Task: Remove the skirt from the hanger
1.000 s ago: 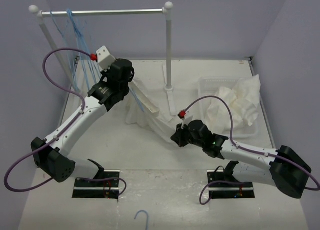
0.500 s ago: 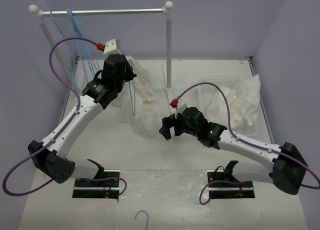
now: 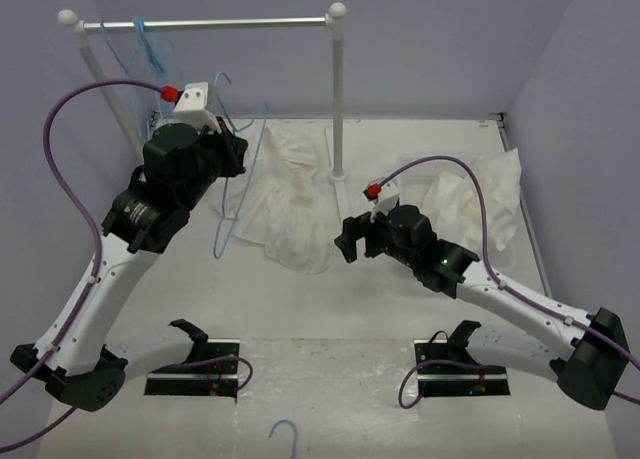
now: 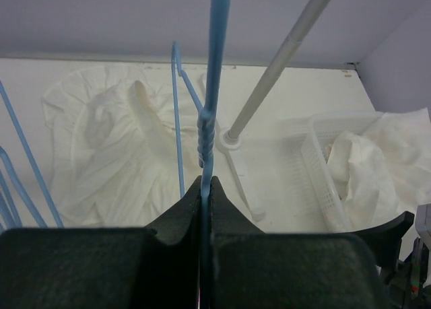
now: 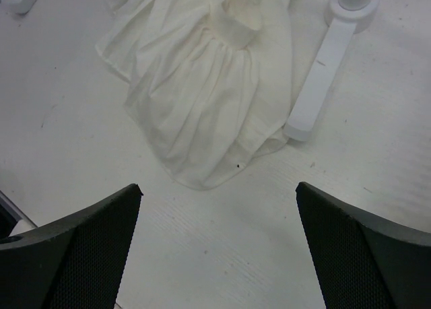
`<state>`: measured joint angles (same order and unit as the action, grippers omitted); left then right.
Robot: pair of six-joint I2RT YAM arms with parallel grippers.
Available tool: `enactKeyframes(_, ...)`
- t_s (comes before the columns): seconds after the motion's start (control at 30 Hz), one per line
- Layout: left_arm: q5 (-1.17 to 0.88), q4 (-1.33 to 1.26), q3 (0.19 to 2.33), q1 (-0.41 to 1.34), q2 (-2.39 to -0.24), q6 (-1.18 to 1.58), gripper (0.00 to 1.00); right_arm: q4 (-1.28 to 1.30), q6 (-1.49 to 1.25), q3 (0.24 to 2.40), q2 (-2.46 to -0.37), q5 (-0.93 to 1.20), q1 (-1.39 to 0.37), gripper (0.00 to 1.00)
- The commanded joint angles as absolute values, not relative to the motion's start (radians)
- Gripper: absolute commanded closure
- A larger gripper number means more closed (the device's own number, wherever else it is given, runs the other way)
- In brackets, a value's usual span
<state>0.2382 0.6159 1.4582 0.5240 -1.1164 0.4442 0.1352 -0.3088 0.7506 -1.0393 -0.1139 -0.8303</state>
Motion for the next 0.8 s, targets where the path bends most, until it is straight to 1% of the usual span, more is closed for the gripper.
enactKeyframes(0.0, 0.225, 0.547, 1.509, 0.520, -1.104, 0.290, 1.00, 0.155, -0.290, 0.785, -1.017, -0.144, -0.821, 0.01)
enactKeyframes(0.1, 0.261, 0.451, 1.523, 0.520, -1.132, 0.242, 1.00, 0.155, -0.281, 0.787, -1.009, -0.146, -0.815, 0.01)
enactKeyframes(0.23, 0.334, 0.430, 1.618, 0.519, -1.270, 0.216, 1.00, 0.153, -0.275, 0.792, -1.003, -0.156, -0.808, 0.01)
enactKeyframes(0.4, 0.444, 0.341, 1.724, 0.499, -1.379, 0.184, 1.00, 0.153, -0.285, 0.788, -1.011, -0.172, -0.798, 0.01)
enactKeyframes(0.5, 0.352, 0.292, 1.770, 0.448, -1.446, 0.193, 1.00, 0.155, -0.295, 0.795, -1.032, -0.163, -0.785, 0.01)
enactKeyframes(0.6, 0.365, 0.259, 1.816, 0.437, -1.483, 0.173, 1.00, 0.152, -0.296, 0.799, -1.052, -0.147, -0.770, 0.01)
enactKeyframes(0.77, 0.328, 0.235, 1.838, 0.419, -1.525, 0.155, 1.00, 0.144, -0.287, 0.813, -1.101, -0.138, -0.747, 0.01)
